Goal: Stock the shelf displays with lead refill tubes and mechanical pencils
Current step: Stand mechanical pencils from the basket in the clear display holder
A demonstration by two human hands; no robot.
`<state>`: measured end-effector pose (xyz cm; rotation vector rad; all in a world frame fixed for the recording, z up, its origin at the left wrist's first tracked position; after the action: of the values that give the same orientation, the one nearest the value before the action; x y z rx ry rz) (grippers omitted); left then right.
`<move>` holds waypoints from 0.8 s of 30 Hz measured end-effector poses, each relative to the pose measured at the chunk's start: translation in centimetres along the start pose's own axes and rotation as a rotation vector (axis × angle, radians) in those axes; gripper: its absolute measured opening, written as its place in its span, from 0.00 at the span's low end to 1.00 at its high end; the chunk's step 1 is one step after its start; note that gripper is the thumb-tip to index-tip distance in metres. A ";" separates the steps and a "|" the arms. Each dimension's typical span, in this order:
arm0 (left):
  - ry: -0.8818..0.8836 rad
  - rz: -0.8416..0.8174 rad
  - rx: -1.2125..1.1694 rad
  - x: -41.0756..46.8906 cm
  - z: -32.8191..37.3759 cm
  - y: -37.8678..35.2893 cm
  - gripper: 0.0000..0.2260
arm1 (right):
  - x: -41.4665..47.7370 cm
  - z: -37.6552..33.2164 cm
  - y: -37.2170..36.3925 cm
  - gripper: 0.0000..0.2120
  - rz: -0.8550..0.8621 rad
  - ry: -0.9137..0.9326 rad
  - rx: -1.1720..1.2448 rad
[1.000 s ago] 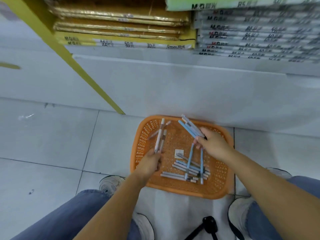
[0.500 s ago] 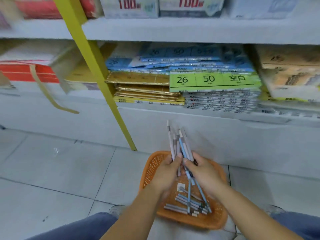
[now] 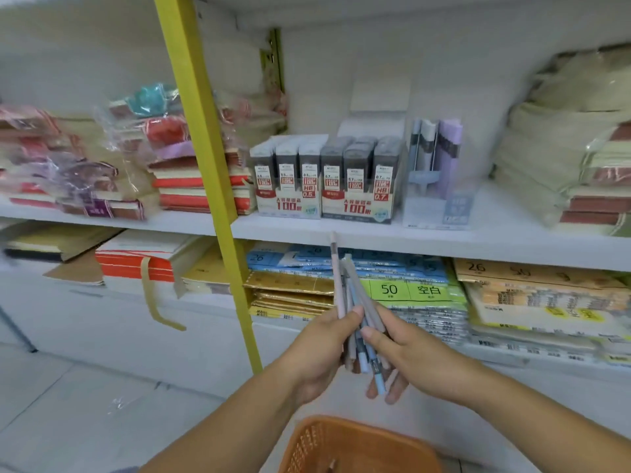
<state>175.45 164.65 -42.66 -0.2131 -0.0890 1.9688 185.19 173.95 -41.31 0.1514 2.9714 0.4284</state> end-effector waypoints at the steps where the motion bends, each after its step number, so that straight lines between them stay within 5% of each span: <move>1: -0.024 -0.001 0.003 0.1 0.9 -0.2 0.15 | 0.0 -0.8 0.5 0.22 0.005 0.022 -0.028; 11: -0.089 0.122 -0.018 1.6 2.1 -0.3 0.11 | 2.1 -1.3 2.1 0.28 0.098 0.059 -0.404; 15: -0.039 0.107 -0.075 1.4 1.9 0.8 0.12 | 2.3 -1.3 2.8 0.20 0.027 0.056 -0.395; 24: -0.174 0.271 -0.099 0.6 3.5 4.1 0.09 | 0.9 -1.3 5.1 0.08 0.298 0.069 -0.367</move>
<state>170.83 163.67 -39.98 -0.1225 -0.2838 2.2536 184.48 178.61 -38.75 0.5488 2.8760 1.0215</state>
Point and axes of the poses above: each hand's wrist, its own x-axis towards the middle knuckle, its own y-axis out of the back of the hand, z = x × y, the point moved 3 cm from there along x, towards the middle knuckle, and after that the axes turned 6 degrees about -z, right-handed, at the moved point
